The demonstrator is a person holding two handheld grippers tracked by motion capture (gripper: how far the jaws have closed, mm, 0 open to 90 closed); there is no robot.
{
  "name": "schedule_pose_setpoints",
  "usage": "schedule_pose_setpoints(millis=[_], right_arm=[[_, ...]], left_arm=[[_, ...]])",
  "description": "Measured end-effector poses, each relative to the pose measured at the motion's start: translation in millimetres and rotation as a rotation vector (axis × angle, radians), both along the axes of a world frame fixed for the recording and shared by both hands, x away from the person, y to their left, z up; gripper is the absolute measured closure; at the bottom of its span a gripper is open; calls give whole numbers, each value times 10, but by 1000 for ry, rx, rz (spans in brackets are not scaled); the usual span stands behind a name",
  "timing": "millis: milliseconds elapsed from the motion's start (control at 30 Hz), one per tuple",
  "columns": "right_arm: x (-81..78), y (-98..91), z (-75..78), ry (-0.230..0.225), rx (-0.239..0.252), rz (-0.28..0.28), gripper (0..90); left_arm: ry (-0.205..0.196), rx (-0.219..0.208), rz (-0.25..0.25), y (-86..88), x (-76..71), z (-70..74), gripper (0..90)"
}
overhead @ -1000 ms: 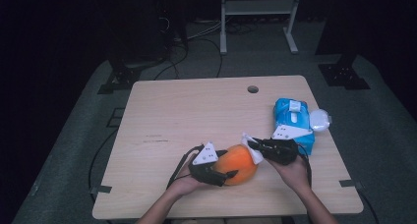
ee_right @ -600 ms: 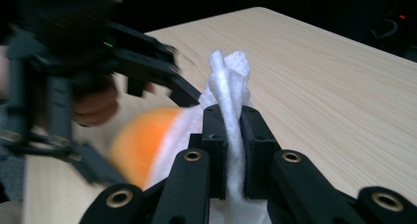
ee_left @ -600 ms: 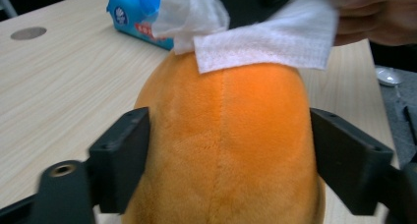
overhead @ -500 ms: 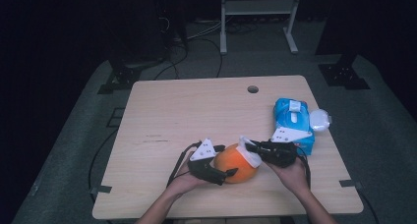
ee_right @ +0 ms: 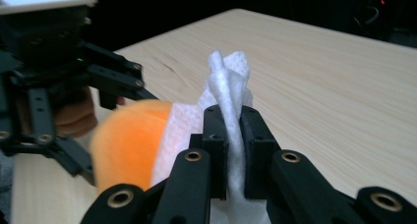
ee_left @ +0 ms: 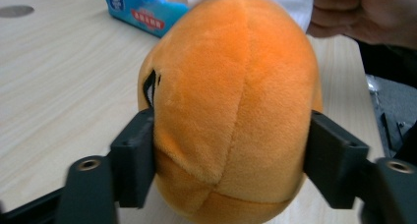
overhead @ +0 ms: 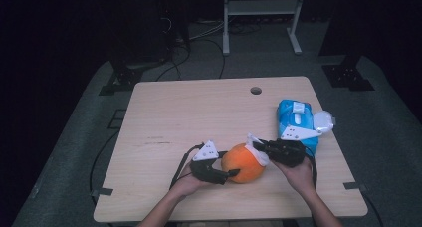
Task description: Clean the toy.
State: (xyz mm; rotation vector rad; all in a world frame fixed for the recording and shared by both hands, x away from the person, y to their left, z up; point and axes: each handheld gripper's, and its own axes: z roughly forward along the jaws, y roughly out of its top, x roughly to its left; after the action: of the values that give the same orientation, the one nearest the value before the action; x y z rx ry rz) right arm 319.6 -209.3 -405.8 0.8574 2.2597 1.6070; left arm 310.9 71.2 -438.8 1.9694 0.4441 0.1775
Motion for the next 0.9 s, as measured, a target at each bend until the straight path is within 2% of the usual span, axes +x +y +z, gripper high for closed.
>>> schedule_pose_setpoints(millis=[100, 233, 267, 367, 433, 500, 567, 633, 700, 733, 833, 900], right_arm=[[-85, 125, 102, -18, 36, 61, 822], [-204, 350, 191, -47, 44, 153, 822], [-222, 380, 209, -56, 42, 160, 822], [-184, 322, 232, -66, 65, 143, 823], [-121, 220, 196, -48, 77, 101, 823], [-56, 119, 129, -26, 72, 56, 823], [-15, 51, 74, 1, 87, 30, 823], [-26, 59, 86, 7, 108, 31, 823], [-83, 134, 151, -16, 117, 58, 824], [-109, 169, 180, -22, 127, 75, 824], [-203, 288, 279, -70, 108, 106, 824], [-186, 278, 285, -67, 122, 107, 824]], left_arm=[[-31, -14, 10, -32, -39, 60, 344], [-51, -46, 36, -31, -68, 115, 356], [-53, -55, 41, -20, -72, 136, 361], [-50, -82, 45, 18, -73, 198, 370], [-52, -81, 45, 45, -83, 237, 371], [-49, -92, 49, 74, -82, 266, 371], [-47, -108, 50, 94, -75, 291, 371], [-49, -100, 53, 92, -76, 317, 372], [-54, -91, 57, 88, -78, 335, 373], [-53, -100, 55, 96, -78, 349, 373], [-56, -115, 54, 136, -90, 408, 373], [-63, -110, 59, 140, -95, 427, 373]])
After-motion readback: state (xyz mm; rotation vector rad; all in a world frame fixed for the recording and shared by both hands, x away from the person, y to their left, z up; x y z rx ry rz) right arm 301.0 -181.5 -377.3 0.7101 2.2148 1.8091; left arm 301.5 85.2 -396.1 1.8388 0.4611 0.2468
